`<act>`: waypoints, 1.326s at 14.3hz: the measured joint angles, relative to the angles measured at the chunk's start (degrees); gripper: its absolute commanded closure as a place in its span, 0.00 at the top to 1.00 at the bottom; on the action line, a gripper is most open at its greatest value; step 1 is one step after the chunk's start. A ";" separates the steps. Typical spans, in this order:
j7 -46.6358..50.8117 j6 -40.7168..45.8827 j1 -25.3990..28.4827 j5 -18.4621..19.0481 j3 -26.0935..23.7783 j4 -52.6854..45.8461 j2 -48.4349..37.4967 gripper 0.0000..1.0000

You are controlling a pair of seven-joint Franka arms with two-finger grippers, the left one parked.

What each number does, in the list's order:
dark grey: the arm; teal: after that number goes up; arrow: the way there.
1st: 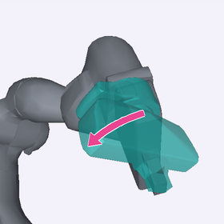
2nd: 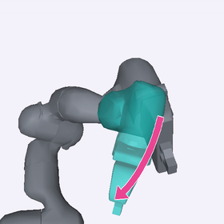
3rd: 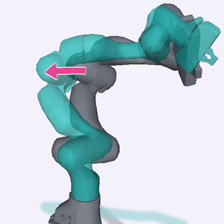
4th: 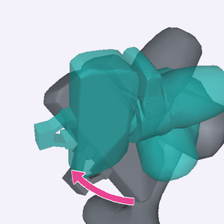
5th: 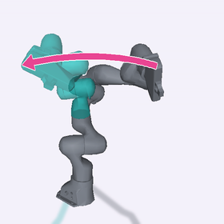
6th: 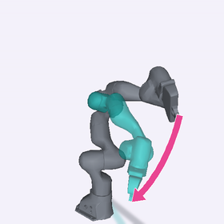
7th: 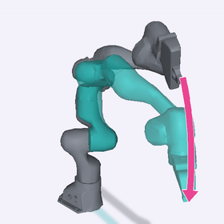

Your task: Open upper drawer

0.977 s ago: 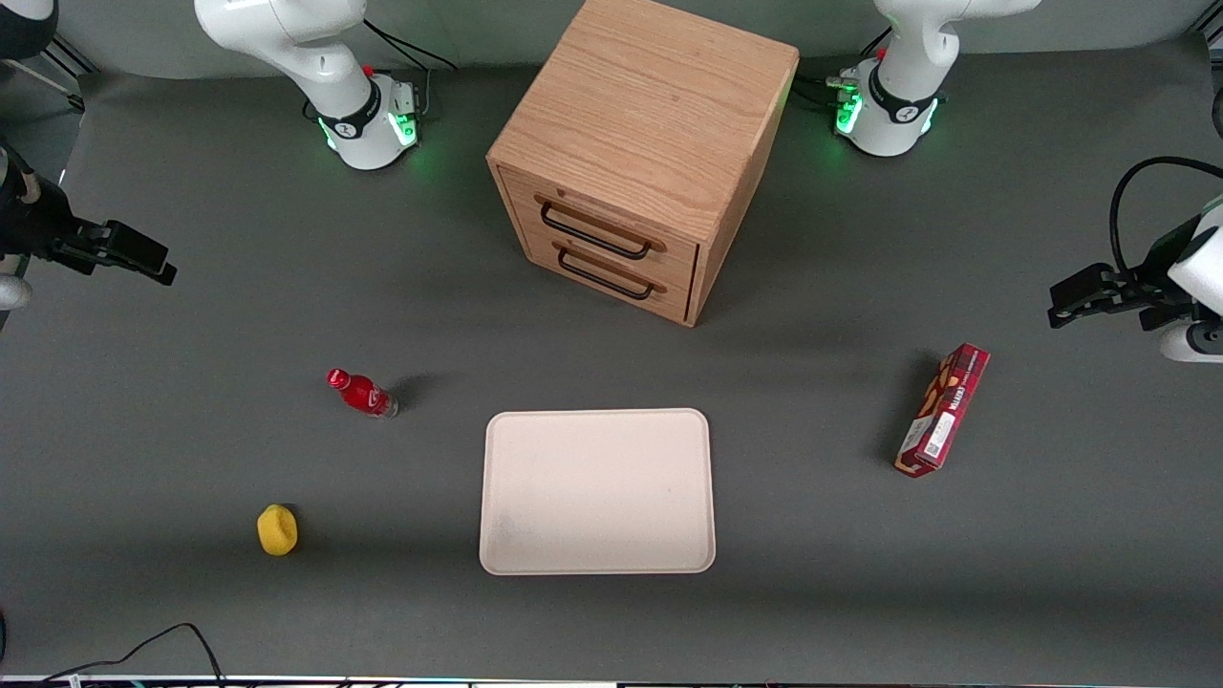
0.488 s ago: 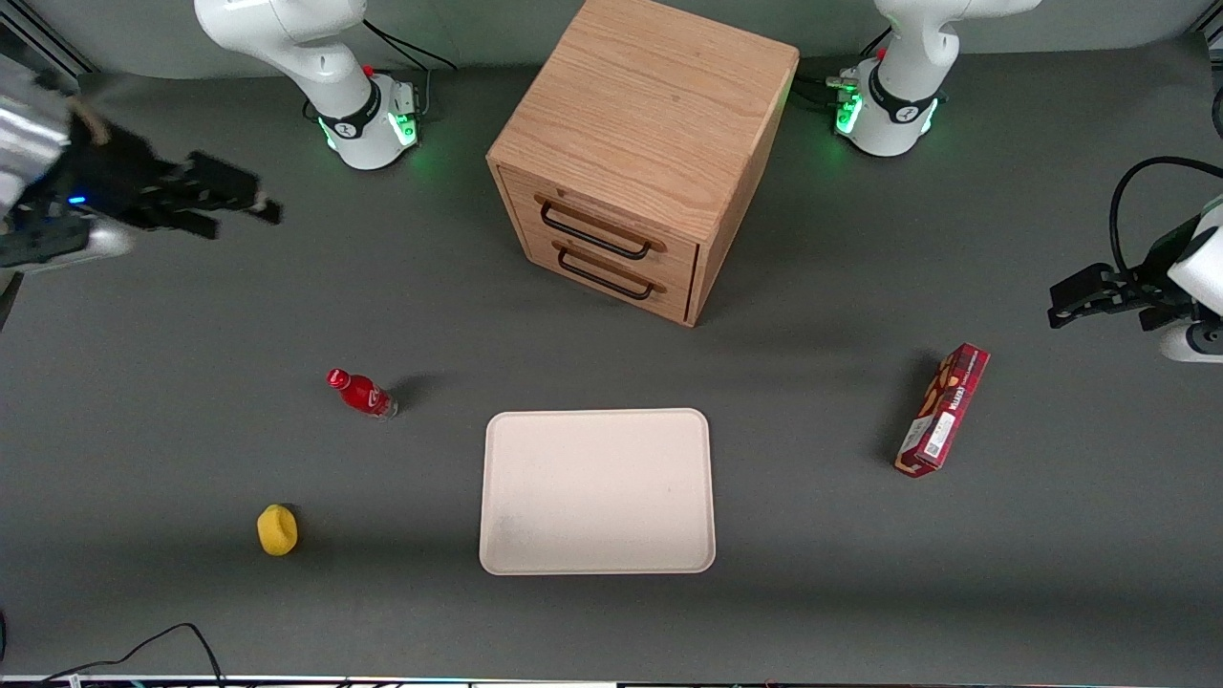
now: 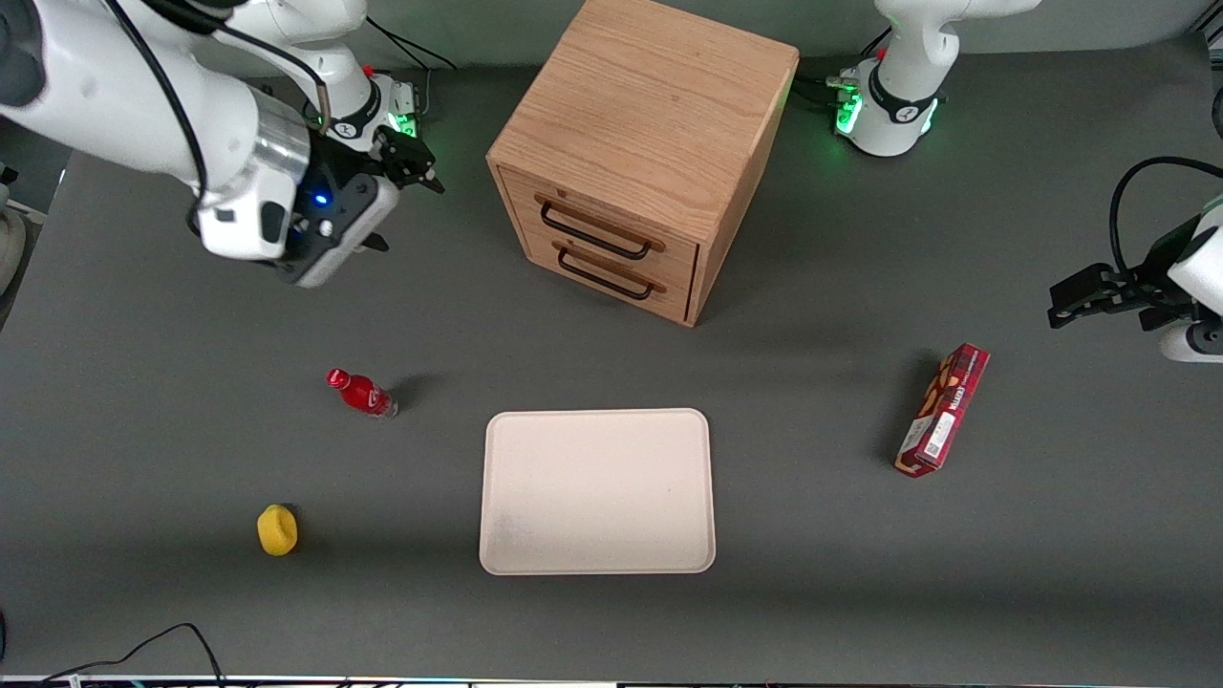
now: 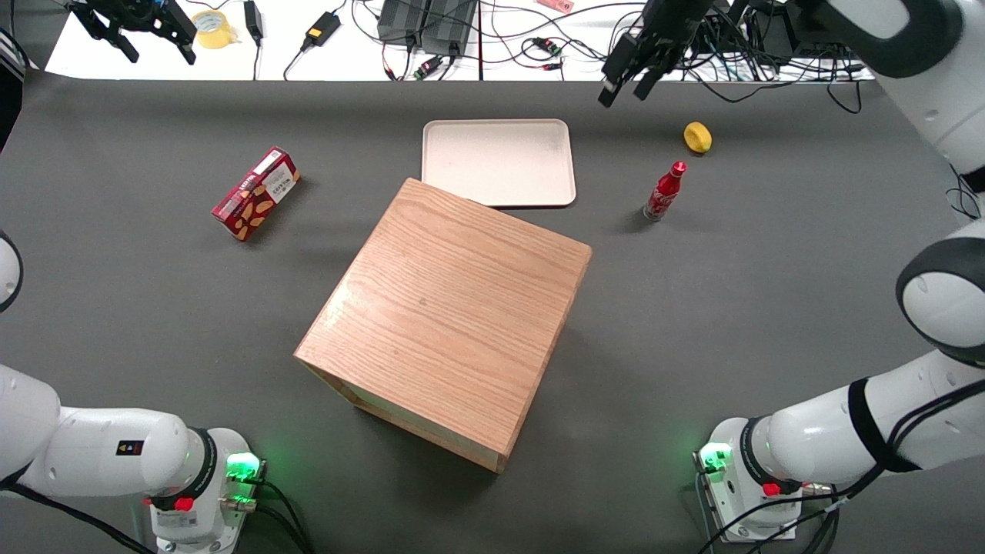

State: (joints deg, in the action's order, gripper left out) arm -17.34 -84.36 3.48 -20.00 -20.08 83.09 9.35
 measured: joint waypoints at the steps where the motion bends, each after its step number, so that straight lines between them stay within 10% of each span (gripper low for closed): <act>1: -4.43 -0.54 -1.43 0.00 -2.01 0.00 2.15 1.00; 10: -11.08 -14.85 -2.47 5.38 -17.06 0.24 15.99 1.00; 19: -10.18 -27.42 -2.49 7.24 -21.88 10.33 18.13 1.00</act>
State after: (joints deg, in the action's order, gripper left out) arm -27.52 -111.78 0.99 -12.76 -41.95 93.42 27.48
